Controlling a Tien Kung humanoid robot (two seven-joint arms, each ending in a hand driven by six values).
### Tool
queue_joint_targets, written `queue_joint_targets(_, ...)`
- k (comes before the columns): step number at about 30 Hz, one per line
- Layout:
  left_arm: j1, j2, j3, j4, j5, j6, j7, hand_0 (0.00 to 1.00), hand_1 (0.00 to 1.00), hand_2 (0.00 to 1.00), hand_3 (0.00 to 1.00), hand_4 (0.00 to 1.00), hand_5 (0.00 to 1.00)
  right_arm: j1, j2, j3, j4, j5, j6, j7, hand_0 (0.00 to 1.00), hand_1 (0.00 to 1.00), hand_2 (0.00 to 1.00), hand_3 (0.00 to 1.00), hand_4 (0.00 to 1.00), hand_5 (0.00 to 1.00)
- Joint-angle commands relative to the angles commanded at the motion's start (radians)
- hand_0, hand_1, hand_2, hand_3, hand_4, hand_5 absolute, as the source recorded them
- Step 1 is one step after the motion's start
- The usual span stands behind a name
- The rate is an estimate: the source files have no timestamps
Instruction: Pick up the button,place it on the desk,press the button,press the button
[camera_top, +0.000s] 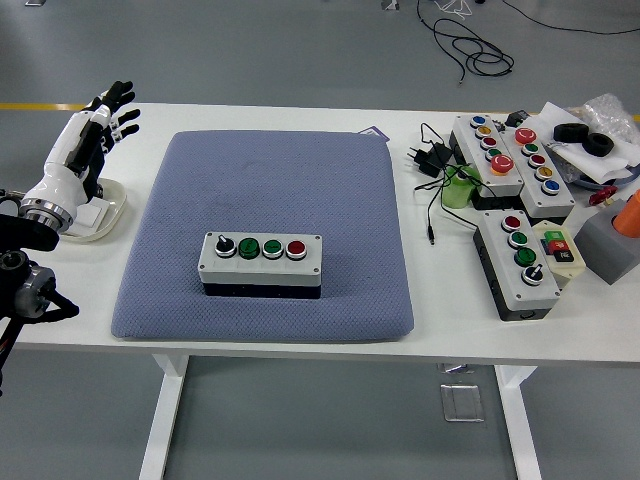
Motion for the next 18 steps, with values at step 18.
queue_joint_targets(18,0.000,0.018,-0.012,0.013,-0.172,-0.043,-0.008,0.902,0.944,0.982,0.998,0.783,0.998,0.016,0.001,-0.007,0.000,0.008,-0.001,0.002,0.630,0.549,0.622,0.569,0.306,0.244)
